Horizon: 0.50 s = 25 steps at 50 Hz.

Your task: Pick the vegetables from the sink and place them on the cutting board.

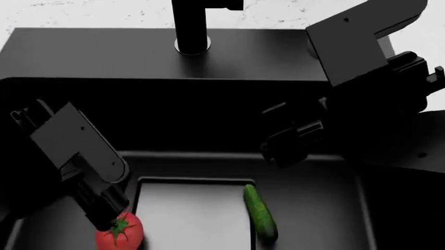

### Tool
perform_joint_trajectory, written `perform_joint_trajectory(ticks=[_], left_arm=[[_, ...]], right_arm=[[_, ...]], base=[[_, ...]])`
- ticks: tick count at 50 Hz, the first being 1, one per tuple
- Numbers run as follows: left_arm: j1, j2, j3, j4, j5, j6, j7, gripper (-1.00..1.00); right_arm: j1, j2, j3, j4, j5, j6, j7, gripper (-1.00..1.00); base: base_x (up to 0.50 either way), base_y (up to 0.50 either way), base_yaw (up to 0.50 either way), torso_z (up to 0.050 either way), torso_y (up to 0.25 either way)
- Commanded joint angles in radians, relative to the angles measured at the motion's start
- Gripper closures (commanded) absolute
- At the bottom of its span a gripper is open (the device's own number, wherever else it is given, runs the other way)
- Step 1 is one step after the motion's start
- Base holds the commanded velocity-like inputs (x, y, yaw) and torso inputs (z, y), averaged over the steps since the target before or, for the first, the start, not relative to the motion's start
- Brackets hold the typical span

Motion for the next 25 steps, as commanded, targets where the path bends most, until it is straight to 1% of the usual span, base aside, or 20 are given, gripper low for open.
perform_joint_trajectory(ticks=[1, 14, 25], left_arm=[[0.007, -0.013, 0.037, 0.026, -0.023, -0.011, 0.087, -1.0], [0.059, -0.018, 0.061, 0.032, -0.046, -0.003, 0.102, -1.0], [0.085, -0.026, 0.149, -0.01, -0.033, 0.02, 0.105, -1.0]], right_arm=[[-0.001, -0.001, -0.002, 0.021, 0.021, -0.035, 0.019, -1.0], [-0.007, 0.016, -0.033, 0.026, 0.025, -0.066, 0.013, -1.0], [-0.018, 0.028, -0.053, 0.024, 0.033, -0.086, 0.012, -1.0]], base=[[0.0, 0.0, 0.0, 0.0, 0.0], [0.0, 0.0, 0.0, 0.0, 0.0], [0.0, 0.0, 0.0, 0.0, 0.0]])
